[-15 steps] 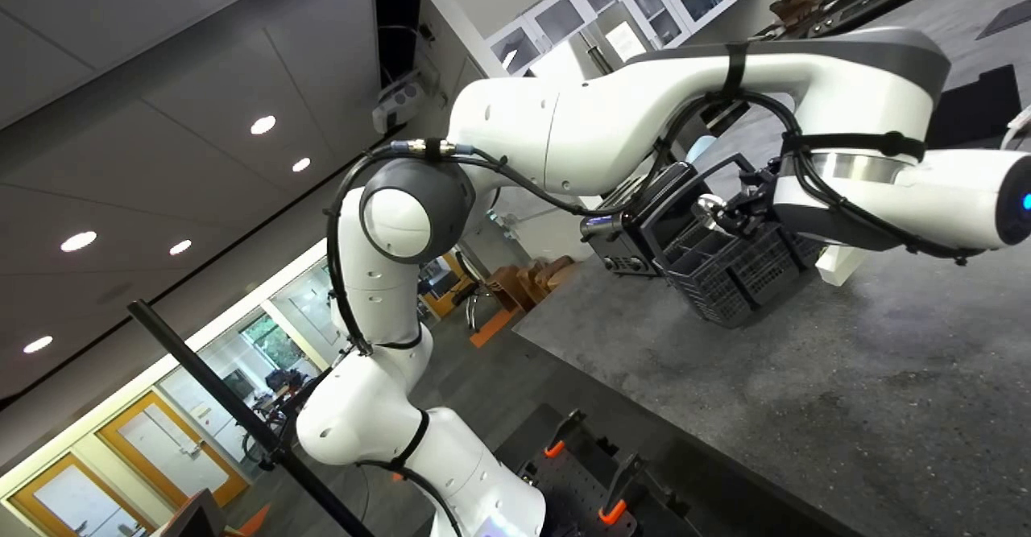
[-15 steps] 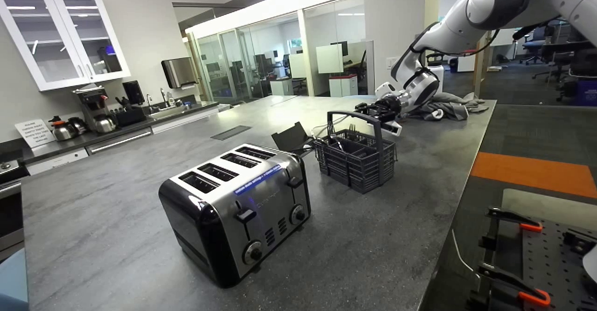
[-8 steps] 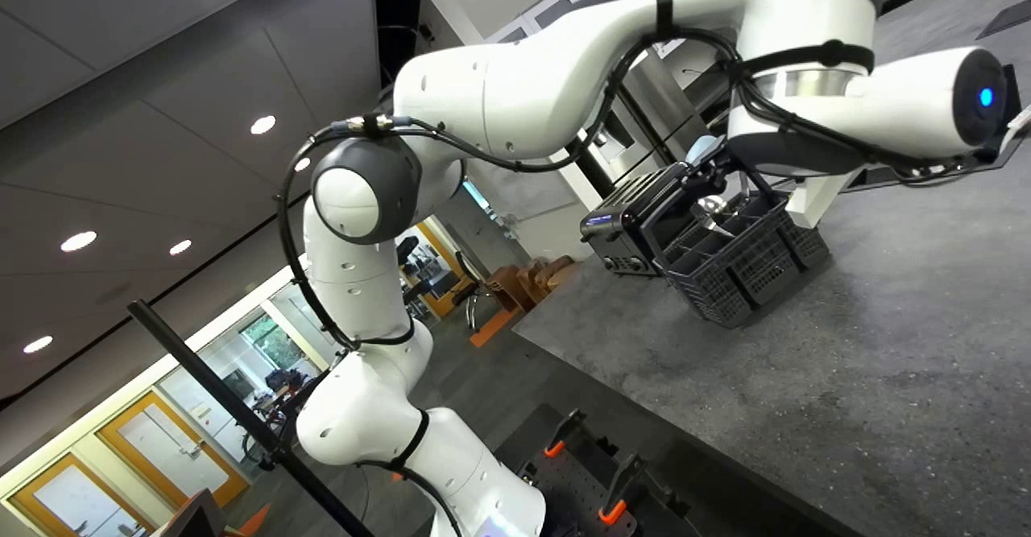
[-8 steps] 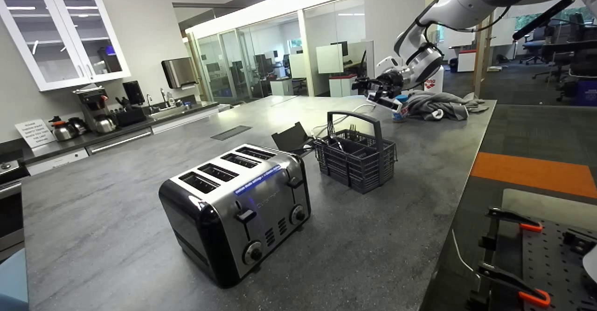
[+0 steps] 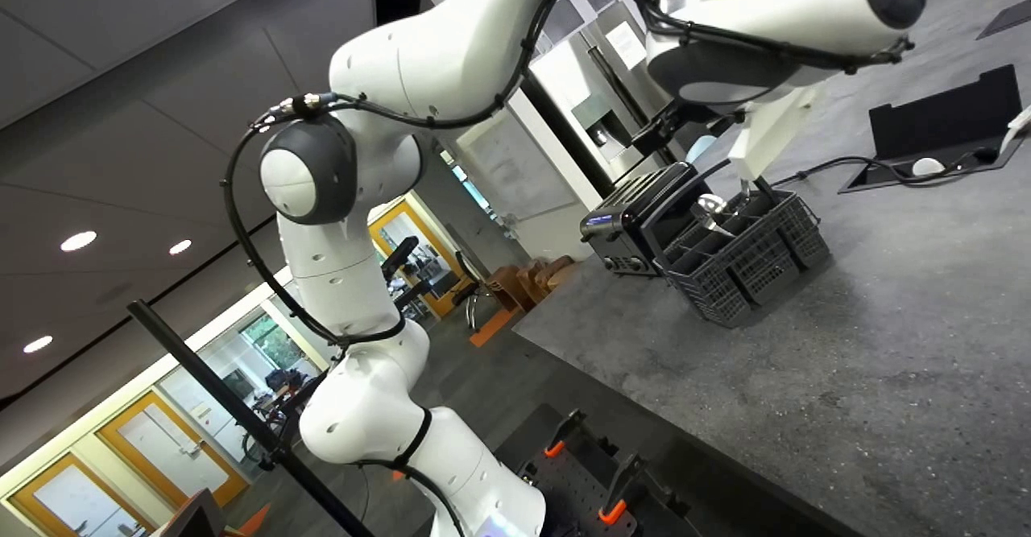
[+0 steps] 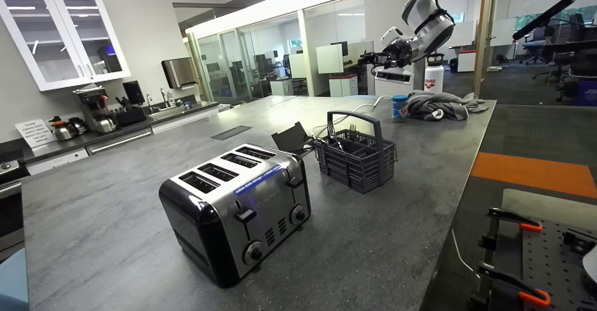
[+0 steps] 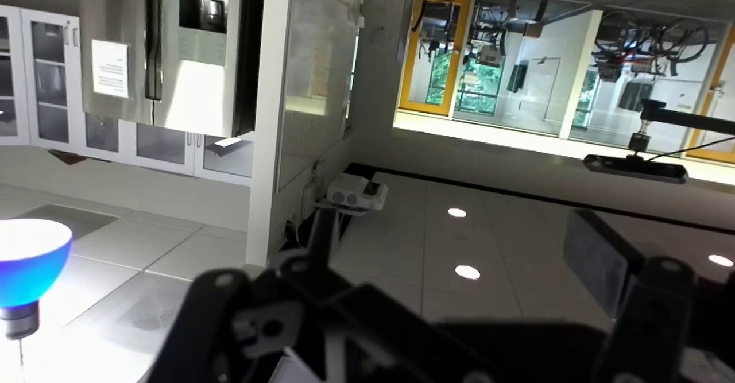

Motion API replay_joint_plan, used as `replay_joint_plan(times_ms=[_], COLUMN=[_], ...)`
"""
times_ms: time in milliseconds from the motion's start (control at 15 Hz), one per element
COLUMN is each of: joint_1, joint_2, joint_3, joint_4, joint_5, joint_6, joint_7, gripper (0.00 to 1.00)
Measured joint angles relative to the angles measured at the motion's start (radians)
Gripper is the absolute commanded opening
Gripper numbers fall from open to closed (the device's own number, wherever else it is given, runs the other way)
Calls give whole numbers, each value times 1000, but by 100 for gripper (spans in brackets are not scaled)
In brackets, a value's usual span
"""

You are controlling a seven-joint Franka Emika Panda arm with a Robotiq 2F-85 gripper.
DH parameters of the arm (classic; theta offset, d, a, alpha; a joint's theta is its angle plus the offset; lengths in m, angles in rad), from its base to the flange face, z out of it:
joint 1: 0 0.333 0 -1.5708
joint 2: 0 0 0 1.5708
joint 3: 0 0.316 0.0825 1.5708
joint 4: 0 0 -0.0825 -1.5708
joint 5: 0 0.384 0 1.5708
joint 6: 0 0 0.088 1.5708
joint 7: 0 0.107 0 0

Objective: Put the fork in the grey rack

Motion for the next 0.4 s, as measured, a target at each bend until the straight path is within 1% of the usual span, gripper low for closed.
replay_joint_plan(times_ms=[400], joint_1=[71], joint_2=[-67], joint_3=[-74], joint_4=[-13], joint_5=[-19], joint_6=[2], joint_7=[141], gripper=[100])
